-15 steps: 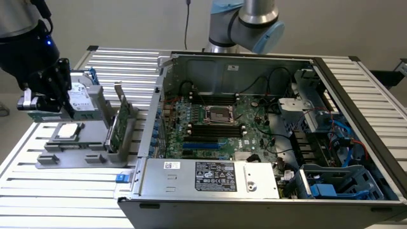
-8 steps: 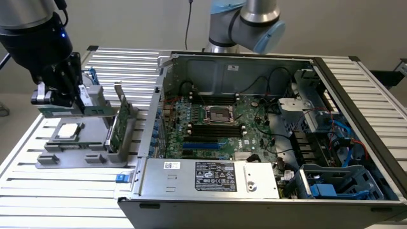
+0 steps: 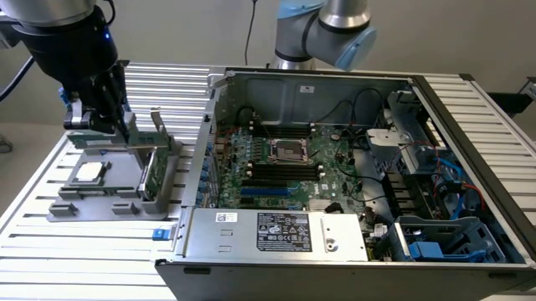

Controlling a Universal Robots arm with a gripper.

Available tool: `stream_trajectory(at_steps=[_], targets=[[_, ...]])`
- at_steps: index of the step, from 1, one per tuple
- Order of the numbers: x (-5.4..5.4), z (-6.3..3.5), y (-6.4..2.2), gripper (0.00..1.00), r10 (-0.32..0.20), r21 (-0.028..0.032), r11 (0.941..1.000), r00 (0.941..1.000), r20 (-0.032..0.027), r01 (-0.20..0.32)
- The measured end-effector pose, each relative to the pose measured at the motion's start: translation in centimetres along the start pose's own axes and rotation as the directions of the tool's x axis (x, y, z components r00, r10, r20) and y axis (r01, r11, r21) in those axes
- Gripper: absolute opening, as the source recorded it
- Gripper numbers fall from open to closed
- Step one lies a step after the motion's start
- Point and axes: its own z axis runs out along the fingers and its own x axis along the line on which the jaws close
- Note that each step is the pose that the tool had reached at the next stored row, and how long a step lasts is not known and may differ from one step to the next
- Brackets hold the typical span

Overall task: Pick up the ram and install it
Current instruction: 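Pick up the ram and move it above insertion slot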

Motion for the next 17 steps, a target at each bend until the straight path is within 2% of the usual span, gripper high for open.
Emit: stream_trajectory(at_steps=[11, 17], targets=[[0.1, -1.53, -3.87, 0.15, 0.000, -0.0008, 1.0000, 0.9997, 0.0225, 0.000], [0.2, -2.00, -6.39, 0.15, -0.001, -0.0015, 1.0000, 0.9992, 0.0403, 0.001]])
